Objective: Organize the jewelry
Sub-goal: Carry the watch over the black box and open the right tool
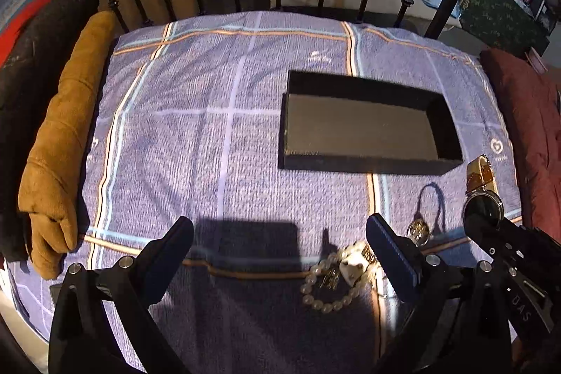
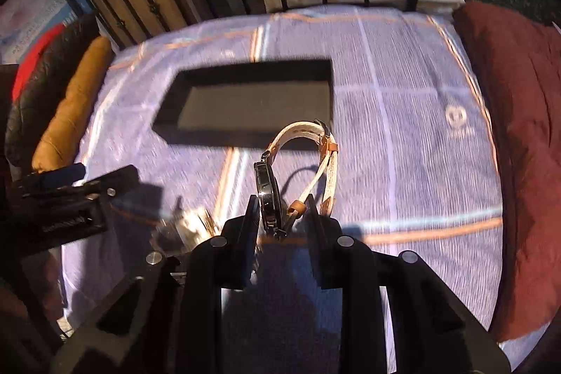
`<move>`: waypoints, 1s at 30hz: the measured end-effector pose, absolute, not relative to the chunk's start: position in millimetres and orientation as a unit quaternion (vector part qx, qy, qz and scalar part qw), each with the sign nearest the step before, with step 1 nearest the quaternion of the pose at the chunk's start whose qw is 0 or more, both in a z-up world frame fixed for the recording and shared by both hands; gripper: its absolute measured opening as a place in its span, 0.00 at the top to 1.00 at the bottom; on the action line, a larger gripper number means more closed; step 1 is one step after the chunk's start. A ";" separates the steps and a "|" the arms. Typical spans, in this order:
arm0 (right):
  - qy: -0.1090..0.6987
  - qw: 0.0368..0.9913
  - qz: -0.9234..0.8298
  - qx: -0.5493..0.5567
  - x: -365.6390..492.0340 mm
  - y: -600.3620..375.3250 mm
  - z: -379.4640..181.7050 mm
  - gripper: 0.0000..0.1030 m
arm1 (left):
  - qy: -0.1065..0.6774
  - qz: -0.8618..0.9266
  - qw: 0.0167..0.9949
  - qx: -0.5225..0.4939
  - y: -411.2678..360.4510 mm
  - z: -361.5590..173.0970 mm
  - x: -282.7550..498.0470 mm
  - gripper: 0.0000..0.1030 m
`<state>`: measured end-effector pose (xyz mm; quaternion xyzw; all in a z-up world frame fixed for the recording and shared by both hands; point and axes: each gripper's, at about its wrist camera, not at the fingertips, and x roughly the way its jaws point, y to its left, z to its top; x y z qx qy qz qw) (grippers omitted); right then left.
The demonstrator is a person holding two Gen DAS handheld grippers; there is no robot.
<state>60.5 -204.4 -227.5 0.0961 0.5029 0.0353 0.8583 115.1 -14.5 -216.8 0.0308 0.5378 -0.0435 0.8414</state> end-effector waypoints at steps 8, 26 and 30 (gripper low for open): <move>0.483 0.869 0.048 0.096 125.0 -200.6 -222.9 0.73 | 0.512 -0.045 0.857 0.049 -40.1 -206.7 169.6 0.06; 0.501 0.859 0.007 0.106 99.5 -234.0 -238.7 0.53 | 0.544 -0.005 0.839 0.023 3.1 -248.7 157.9 1.00; 0.509 0.853 0.002 0.112 76.7 -232.1 -239.9 0.53 | 0.551 -0.008 0.834 0.023 11.4 -249.1 133.5 1.00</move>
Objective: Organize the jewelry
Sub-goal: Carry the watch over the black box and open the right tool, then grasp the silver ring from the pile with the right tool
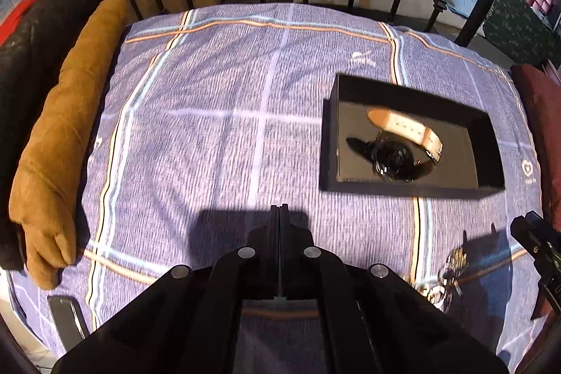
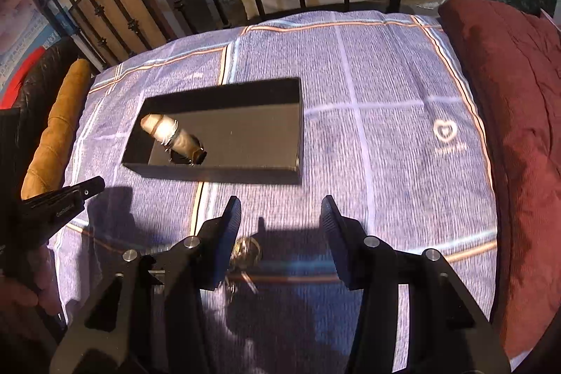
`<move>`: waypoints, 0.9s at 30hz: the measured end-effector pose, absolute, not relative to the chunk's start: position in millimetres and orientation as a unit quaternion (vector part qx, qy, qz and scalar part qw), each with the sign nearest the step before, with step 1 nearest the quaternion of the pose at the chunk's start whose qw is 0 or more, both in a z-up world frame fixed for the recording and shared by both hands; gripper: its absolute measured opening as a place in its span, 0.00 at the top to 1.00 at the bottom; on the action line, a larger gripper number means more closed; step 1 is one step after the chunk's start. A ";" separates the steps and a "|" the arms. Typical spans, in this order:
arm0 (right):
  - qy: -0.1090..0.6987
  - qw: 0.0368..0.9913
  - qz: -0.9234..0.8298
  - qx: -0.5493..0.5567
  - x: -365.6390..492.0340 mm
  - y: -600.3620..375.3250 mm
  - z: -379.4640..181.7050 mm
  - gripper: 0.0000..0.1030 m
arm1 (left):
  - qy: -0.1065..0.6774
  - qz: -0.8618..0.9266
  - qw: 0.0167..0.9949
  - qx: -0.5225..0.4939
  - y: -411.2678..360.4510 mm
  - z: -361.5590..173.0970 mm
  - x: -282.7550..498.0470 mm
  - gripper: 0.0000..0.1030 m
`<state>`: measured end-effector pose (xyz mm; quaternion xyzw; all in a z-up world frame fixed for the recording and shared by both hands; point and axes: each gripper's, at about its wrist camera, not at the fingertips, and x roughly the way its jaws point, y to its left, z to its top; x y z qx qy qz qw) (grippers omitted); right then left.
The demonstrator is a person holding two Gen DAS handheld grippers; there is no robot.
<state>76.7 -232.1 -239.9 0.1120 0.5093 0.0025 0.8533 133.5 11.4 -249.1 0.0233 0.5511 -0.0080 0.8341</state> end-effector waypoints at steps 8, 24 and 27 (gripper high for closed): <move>0.541 0.837 0.018 0.082 54.9 -203.7 -267.2 0.53 | 0.595 -0.096 0.797 0.041 -21.4 -273.0 84.2 1.00; 0.542 0.838 0.002 0.068 49.7 -193.7 -273.4 0.53 | 0.583 -0.107 0.805 0.008 -27.2 -273.9 85.3 0.12; 0.545 0.836 0.002 0.067 53.4 -196.1 -277.6 0.53 | 0.604 -0.110 0.788 0.046 -37.7 -294.6 83.0 0.24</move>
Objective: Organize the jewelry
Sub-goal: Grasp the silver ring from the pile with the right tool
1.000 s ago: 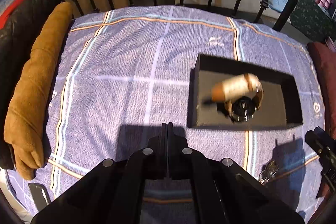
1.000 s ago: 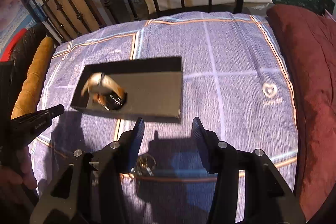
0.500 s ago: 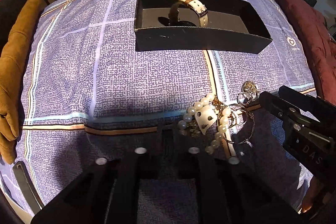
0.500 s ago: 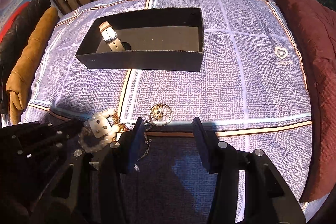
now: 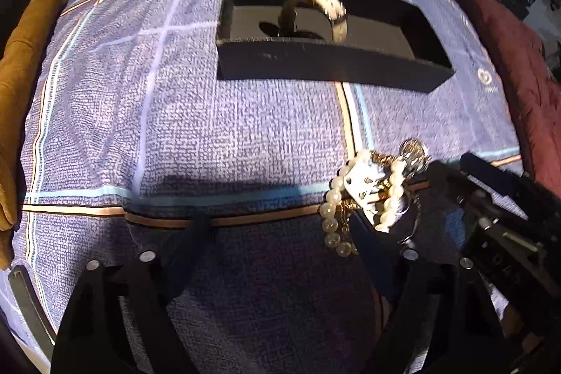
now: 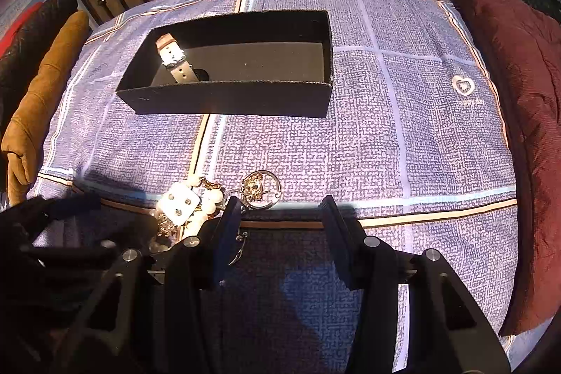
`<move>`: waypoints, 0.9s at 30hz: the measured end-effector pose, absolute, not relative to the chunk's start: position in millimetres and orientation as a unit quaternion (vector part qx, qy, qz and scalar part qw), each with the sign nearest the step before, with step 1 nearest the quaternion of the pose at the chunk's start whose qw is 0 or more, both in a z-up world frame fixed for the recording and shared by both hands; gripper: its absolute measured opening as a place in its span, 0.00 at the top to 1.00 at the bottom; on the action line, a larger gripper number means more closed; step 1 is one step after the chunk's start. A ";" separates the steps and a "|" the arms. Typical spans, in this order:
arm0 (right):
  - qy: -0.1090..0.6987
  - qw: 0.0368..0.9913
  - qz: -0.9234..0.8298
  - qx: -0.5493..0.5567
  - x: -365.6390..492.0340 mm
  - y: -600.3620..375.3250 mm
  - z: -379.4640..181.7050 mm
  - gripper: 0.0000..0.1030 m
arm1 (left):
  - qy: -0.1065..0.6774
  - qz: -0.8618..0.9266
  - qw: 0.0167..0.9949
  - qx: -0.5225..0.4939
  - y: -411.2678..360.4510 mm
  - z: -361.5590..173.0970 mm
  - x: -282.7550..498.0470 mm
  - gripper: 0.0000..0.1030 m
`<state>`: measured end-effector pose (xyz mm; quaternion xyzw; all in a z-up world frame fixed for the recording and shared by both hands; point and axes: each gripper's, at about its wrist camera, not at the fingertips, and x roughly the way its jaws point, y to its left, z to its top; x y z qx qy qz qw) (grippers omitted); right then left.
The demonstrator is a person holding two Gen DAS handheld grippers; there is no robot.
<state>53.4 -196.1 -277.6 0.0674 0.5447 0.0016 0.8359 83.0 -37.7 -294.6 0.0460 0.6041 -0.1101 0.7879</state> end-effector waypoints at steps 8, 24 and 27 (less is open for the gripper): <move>0.547 0.837 0.014 0.015 68.3 -177.4 -298.8 0.72 | 0.607 -0.105 0.787 0.036 -29.6 -298.9 90.0 0.97; 0.508 0.856 0.035 0.086 57.7 -191.6 -240.0 0.72 | 0.591 -0.155 0.790 -0.058 -5.2 -250.8 95.2 1.00; 0.498 0.863 0.037 0.079 57.2 -189.9 -230.7 0.72 | 0.583 -0.150 0.797 -0.045 -5.6 -243.1 93.5 1.00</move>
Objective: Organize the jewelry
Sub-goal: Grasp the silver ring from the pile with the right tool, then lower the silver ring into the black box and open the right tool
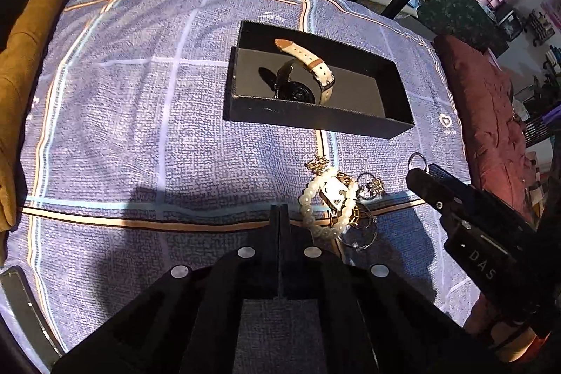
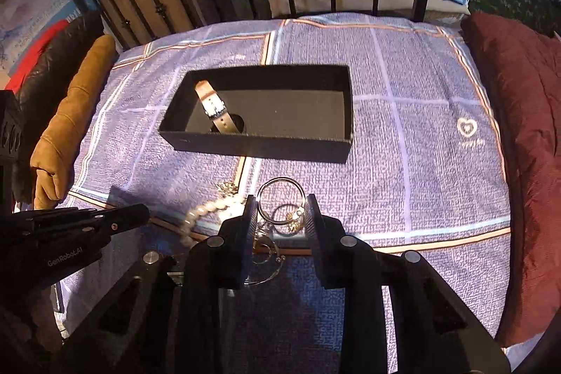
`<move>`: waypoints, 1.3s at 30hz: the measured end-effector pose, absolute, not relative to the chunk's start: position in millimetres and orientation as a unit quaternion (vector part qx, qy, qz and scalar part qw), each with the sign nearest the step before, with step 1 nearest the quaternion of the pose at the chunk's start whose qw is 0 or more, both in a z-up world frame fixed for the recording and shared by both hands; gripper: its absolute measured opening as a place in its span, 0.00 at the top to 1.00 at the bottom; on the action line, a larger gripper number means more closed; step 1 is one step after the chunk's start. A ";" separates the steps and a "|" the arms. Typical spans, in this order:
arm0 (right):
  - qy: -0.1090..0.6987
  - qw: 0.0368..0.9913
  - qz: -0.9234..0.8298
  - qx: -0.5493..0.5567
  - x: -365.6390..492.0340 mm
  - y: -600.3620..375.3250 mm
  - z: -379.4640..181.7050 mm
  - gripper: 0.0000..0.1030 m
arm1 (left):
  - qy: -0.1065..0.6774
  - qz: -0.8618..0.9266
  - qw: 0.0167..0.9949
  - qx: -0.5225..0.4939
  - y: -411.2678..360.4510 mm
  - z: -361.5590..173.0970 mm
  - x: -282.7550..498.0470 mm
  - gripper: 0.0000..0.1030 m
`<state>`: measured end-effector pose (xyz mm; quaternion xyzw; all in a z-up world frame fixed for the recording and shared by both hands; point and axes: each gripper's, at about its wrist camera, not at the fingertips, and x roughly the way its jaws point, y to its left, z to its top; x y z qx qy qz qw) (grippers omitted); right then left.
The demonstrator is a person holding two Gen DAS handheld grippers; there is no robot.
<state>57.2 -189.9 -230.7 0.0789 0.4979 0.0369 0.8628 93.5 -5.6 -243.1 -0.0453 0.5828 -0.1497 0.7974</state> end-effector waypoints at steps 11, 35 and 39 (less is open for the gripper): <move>0.465 0.881 0.042 0.081 75.2 -188.6 -210.1 0.72 | 0.550 -0.147 0.821 -0.038 -13.8 -219.8 119.3 1.00; 0.439 0.896 0.009 0.065 130.0 -203.6 -210.5 0.72 | 0.516 -0.132 0.846 0.031 -54.1 -213.9 176.3 1.00; 0.438 0.897 0.004 0.060 132.7 -203.7 -210.4 0.71 | 0.512 -0.121 0.850 0.044 -56.8 -214.2 177.9 0.99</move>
